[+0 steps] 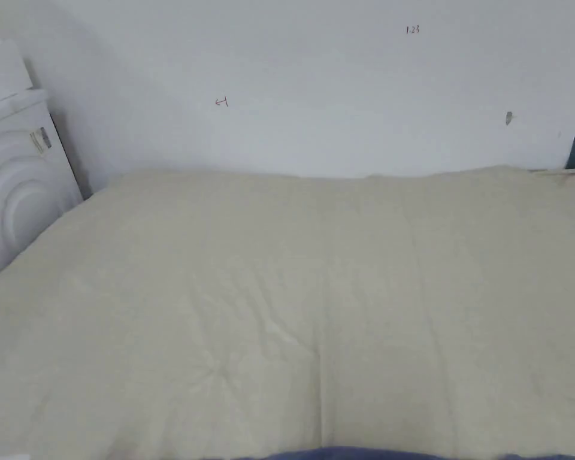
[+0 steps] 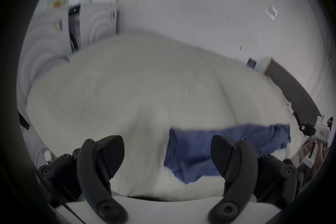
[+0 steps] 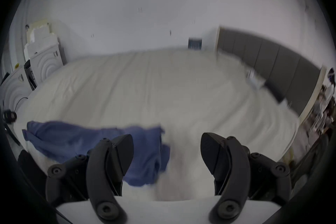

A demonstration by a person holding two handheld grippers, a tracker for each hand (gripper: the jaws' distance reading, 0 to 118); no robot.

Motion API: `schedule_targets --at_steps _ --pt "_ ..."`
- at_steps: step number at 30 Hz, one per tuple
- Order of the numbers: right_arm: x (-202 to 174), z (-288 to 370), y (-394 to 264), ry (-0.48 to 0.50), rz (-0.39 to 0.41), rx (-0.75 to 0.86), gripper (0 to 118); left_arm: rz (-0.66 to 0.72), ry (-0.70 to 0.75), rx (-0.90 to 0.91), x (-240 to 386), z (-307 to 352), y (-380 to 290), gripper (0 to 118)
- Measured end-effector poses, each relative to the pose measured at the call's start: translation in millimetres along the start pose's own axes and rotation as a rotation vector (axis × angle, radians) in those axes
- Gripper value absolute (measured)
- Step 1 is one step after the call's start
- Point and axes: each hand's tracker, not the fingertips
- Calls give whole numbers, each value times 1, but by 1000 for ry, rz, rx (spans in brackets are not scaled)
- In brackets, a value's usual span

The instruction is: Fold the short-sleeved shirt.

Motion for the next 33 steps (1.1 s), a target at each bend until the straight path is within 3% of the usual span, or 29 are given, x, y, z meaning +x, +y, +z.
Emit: schedule_targets --at_steps 2,7,13,15,16,18,19,20,21,22,23,29,33 --pt "-14 32 23 34 -30 216 79 -28 -42 104 19 25 21 102" --pt "-51 50 59 208 -187 207 80 -137 -102 312 85 64 36 104" --pt "-96 42 53 246 -146 139 80 -199 -168 338 138 61 21 100" --pt "-101 37 40 265 -146 117 79 -210 -170 341 147 58 13 89" --pt "-101 32 28 280 -148 101 76 -206 -163 342 150 57 10 77" --pt "-106 30 22 289 -151 81 53 -202 -179 319 149 55 7 54" --pt "-109 31 19 296 -141 69 29 -191 -194 296 148 54 6 43" --pt "-110 30 16 295 -133 65 13 -176 -202 273 147 52 4 36" --pt "-111 27 14 285 -129 53 4 -160 -206 256 144 51 2 27" --pt "-110 26 12 285 -135 39 3 -155 -232 236 140 50 1 9" --pt "-112 27 11 291 -137 28 1 -141 -238 226 137 49 -1 0" --pt "-107 28 8 304 -152 18 1 -120 -208 169 115 42 -9 0" --pt "-103 32 6 314 -159 7 1 -21 -241 78 76 20 -6 0"
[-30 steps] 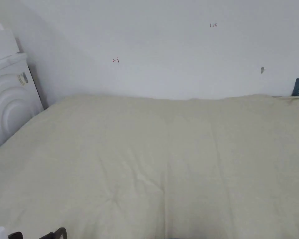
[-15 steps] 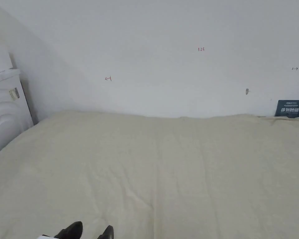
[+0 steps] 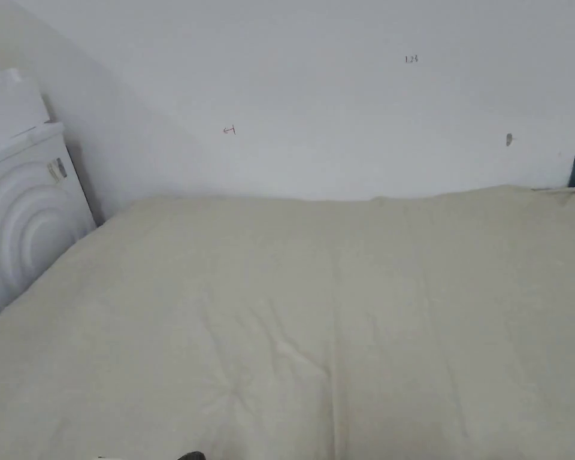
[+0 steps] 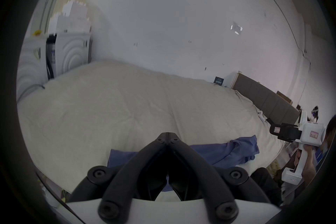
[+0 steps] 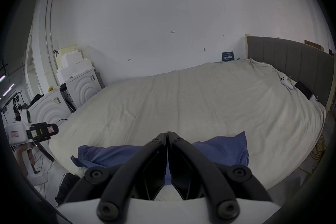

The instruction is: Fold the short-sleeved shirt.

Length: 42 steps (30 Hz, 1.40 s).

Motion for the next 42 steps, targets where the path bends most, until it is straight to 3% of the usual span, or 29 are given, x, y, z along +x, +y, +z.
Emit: schedule_targets --at_steps 2,3,4,5,6,7,12,14,17,19,21,23,24,31,39,42 --pt "2 1 -3 -1 -9 -9 1 83 2 -11 -30 -12 1 12" --pt "3 1 -6 4 -26 -18 1 133 -4 -44 -49 -20 -1 29" --pt "6 1 -9 12 -39 -27 1 177 -11 -77 -69 -32 -4 65" --pt "7 1 -11 17 -49 -37 1 219 -31 -101 -83 -40 -8 86" --pt "7 1 -12 16 -52 -47 1 278 -53 -121 -101 -49 -14 100" --pt "7 1 -14 13 -52 -55 1 356 -74 -139 -119 -58 -20 101" --pt "7 4 -19 1 -31 -95 1 654 -50 -183 -184 -95 -56 101" --pt "8 4 -20 1 -46 -107 1 716 -67 -202 -154 -96 -58 101" --pt "8 2 -23 -3 -69 -117 1 764 -150 -93 -140 -92 -62 101" --pt "8 0 -24 5 -91 -124 2 910 -291 -173 -133 -101 -72 96" --pt "6 -4 -26 11 -93 -132 2 872 -295 -184 -135 -108 -84 79" --pt "4 -6 -25 7 -79 -141 2 856 -265 -217 -132 -113 -88 34" --pt "3 -7 -26 9 -74 -146 2 871 -244 -253 -132 -116 -91 23" --pt "3 -7 -27 19 -81 -155 2 825 -202 -206 -141 -102 -75 10" --pt "4 -11 -30 13 -100 -175 2 760 -39 -179 -221 -79 -50 9" --pt "6 -13 -33 14 -110 -181 2 661 0 -209 -196 -72 -26 9"
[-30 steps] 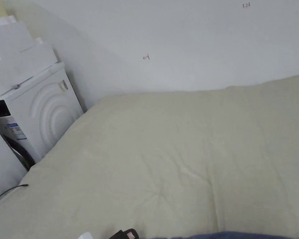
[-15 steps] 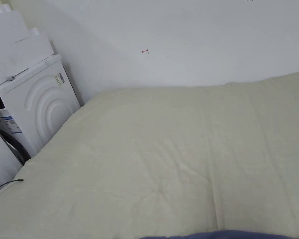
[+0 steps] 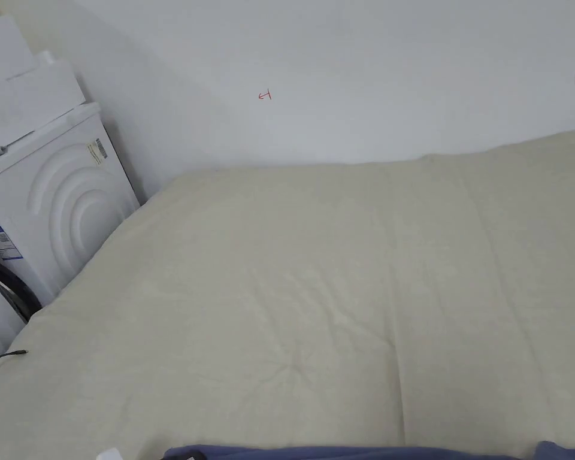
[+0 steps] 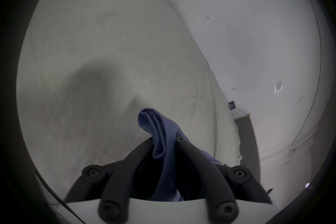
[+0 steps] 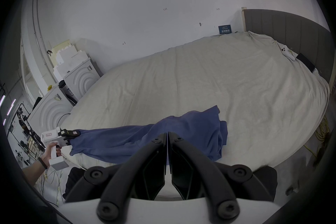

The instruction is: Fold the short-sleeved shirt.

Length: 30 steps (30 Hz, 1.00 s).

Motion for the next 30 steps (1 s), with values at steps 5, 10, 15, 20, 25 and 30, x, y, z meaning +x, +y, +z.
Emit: schedule_targets --at_steps 5,10,15,20,25,30 --pt "3 0 -1 6 -36 0 2 -93 -73 30 76 11 -28 10" --pt "5 -1 -3 12 -50 0 2 -135 -186 -79 127 -32 -73 10" --pt "12 11 -9 -19 -47 7 2 -263 -117 -183 171 -108 -134 10" --pt "29 28 -18 -76 -71 5 2 -284 -19 -264 167 -156 -164 36" --pt "42 31 -21 -76 -122 9 2 -227 -173 -186 177 -114 -142 78" --pt "37 27 -15 -24 -135 18 2 -259 -139 48 167 -53 -115 87"
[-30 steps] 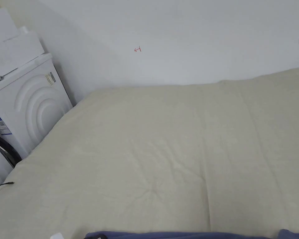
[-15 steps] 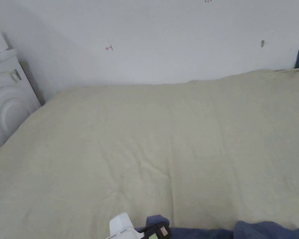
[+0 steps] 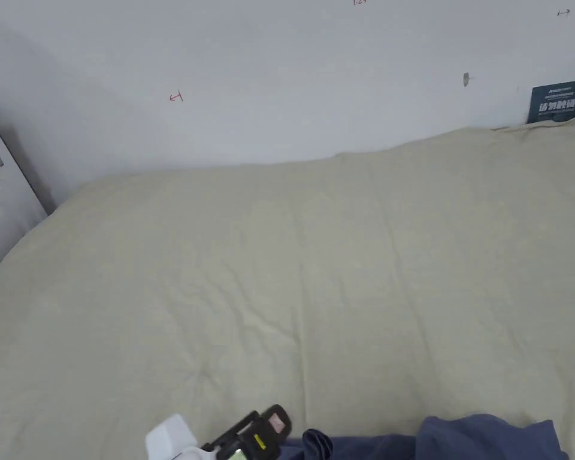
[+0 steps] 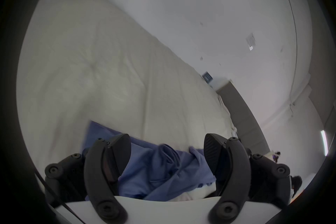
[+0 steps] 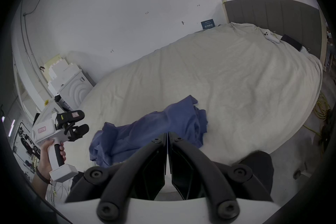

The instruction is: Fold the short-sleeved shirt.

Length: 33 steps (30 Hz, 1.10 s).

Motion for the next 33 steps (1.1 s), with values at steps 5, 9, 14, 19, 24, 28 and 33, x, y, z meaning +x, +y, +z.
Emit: schedule_targets --at_steps 5,9,14,19,24,28,33 --pt "-6 -4 0 25 2 -6 2 122 12 -169 -22 -26 -30 26" --pt "-7 2 -2 6 20 -6 2 145 -22 -326 -15 -73 -72 25" --pt "-1 6 -6 -19 11 -10 2 50 -58 -340 6 -96 -85 24" --pt "4 1 -8 -18 -25 -17 2 -35 -42 -352 5 -97 -81 21" --pt "-2 5 -4 0 22 -12 2 70 -162 -177 -22 -31 -52 21" --pt "-2 3 -5 26 7 -10 2 160 -71 -114 -72 14 -19 84" --pt "-4 1 -5 39 -12 -16 2 239 25 -107 -114 4 -20 105"
